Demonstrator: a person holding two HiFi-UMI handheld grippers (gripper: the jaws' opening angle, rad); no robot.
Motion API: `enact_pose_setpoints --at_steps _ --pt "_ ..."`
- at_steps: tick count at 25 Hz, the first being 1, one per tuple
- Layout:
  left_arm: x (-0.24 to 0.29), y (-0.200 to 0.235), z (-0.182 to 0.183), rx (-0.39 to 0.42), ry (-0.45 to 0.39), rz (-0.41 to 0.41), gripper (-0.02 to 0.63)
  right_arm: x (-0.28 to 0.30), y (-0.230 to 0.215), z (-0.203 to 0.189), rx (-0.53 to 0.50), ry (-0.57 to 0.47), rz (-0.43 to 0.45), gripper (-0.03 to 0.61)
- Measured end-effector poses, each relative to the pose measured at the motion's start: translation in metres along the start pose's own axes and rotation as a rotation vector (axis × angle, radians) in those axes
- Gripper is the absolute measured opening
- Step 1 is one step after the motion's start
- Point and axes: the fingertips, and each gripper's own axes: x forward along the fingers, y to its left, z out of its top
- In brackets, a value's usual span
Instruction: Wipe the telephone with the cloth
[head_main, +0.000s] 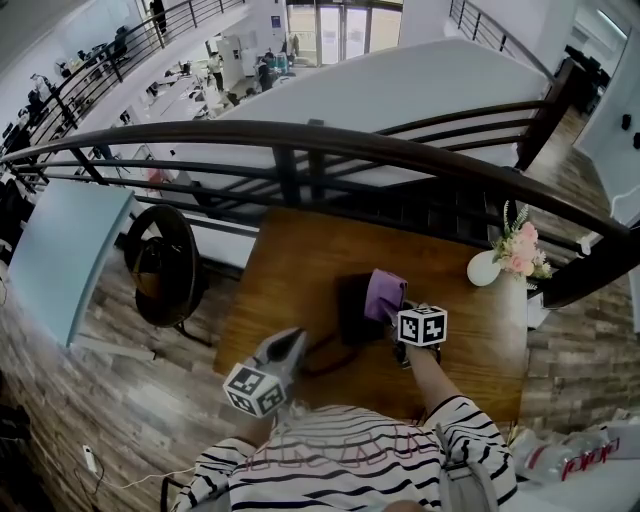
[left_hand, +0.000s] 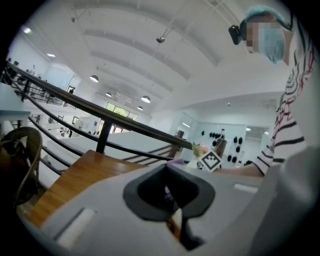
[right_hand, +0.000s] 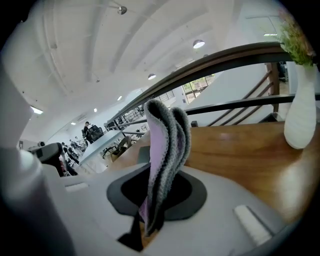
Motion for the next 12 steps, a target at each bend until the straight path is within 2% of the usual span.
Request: enact_pose_setpoints --at_steps 3,7,12 --pt "-0.005 0.003 0.000 -0.001 -0.001 0.006 0.002 0.005 0.032 -0.009 -0.023 -0.010 0.072 0.051" --pt "-0.011 0.007 -0.002 -0.001 -0.003 0.017 0.002 0.019 0.063 -0.032 -0.054 0.046 0.141 0.051" --pt "-0.017 0.006 -0.005 0.004 0.003 0.029 0.002 0.040 0.076 -0.060 -0.086 0.131 0.155 0.051"
